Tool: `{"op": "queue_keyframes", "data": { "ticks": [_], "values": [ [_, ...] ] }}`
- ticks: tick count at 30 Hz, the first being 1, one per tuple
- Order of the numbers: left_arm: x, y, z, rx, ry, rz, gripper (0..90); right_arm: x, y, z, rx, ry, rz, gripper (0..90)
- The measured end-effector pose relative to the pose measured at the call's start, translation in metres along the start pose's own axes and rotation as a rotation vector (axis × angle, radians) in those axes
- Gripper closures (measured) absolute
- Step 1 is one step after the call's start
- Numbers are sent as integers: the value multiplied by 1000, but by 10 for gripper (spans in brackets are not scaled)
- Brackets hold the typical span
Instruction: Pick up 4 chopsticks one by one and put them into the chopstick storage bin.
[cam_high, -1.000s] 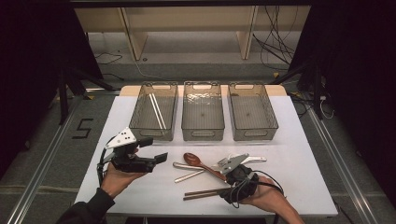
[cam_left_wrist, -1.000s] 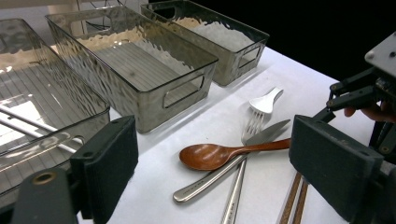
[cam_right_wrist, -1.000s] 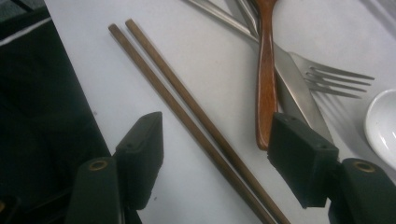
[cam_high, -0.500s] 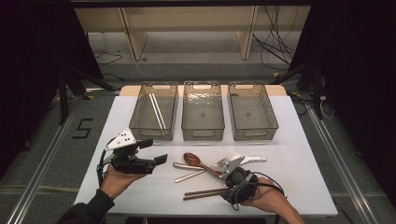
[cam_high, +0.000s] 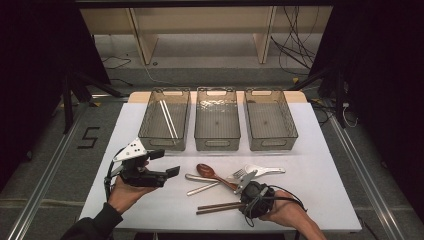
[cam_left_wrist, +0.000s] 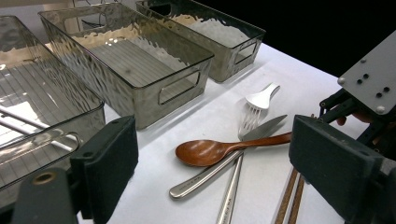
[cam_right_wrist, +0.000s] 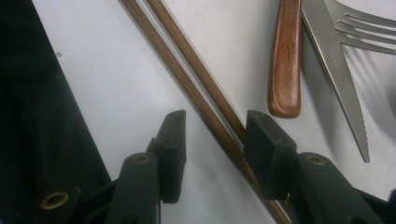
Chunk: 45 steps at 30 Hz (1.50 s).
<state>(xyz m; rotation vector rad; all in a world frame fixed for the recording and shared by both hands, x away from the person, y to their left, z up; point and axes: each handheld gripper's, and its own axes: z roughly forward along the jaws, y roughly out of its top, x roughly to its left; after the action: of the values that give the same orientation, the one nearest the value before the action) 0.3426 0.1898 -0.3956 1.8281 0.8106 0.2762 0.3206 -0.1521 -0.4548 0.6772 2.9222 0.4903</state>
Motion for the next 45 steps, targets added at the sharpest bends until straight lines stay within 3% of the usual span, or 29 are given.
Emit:
{"op": "queue_keyframes", "data": {
  "ticks": [9, 15, 16, 25, 35, 45],
  "values": [
    [-1, -1, 1, 3, -3, -4, 153, 3, 1, 4, 38, -7, -30, 680],
    [-1, -1, 2, 8, -6, 0, 153, 7, 5, 5, 81, -7, -98, 753],
    [-1, -1, 2, 8, -6, 0, 153, 9, 6, 4, 91, -5, -89, 764],
    [-1, -1, 3, 11, -6, -1, 153, 11, 10, 4, 159, 28, -163, 800],
    [-1, -2, 4, 12, -5, -1, 153, 18, 12, 4, 183, 17, -236, 838],
    [-1, -2, 4, 15, -7, 2, 153, 20, 12, 4, 185, 29, -262, 860]
  ]
}}
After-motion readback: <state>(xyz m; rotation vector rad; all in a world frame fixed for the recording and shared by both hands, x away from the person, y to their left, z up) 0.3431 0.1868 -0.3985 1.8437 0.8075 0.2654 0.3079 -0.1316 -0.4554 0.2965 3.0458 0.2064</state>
